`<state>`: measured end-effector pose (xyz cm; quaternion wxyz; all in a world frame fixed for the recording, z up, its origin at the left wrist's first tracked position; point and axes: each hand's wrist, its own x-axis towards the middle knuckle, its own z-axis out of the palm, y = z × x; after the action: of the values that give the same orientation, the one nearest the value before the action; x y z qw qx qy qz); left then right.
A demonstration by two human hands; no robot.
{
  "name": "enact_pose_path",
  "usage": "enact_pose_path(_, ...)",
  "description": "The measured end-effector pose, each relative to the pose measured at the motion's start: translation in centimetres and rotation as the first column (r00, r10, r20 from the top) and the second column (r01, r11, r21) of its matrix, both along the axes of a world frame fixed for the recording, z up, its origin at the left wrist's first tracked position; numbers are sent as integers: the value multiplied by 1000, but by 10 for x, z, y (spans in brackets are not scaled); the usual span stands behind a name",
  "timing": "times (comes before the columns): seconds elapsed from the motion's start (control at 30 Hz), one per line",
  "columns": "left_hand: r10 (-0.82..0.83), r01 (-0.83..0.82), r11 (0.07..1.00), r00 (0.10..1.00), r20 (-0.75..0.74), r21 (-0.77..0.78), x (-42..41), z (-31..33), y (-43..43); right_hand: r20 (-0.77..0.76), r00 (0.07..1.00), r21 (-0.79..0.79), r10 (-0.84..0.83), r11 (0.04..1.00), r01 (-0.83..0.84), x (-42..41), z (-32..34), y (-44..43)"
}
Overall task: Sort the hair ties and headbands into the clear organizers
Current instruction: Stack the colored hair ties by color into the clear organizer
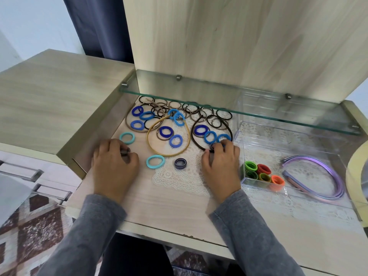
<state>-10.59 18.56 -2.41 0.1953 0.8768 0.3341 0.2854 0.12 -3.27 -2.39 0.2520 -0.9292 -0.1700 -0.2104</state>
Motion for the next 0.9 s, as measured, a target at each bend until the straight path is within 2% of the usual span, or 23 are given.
enact_pose_path(0.33,-24,24,1000,1000,10,-17,-1,2,2,-19,1000,24,21,999,-21,1,-1,-2)
enact_pose_path(0.5,-162,165,986,980,116,-16,0,7,0,23,1000,21,6,1000,-7,0,1,-2)
enact_pose_path(0.57,-276,271,961,944,181,52,0,14,-8,17,1000,15,-3,1000,3,0,0,-1)
enact_pose_path(0.7,-528,500,849,806,268,171,5,23,-35,14,1000,14,-22,1000,22,0,-1,0)
enact_pose_path(0.8,-643,614,766,721,258,191,10,15,-48,6,999,19,-38,999,38,1,-3,0)
enact_pose_path(0.9,-678,653,735,708,197,183,12,7,-51,9,999,26,-37,999,37,1,-3,0)
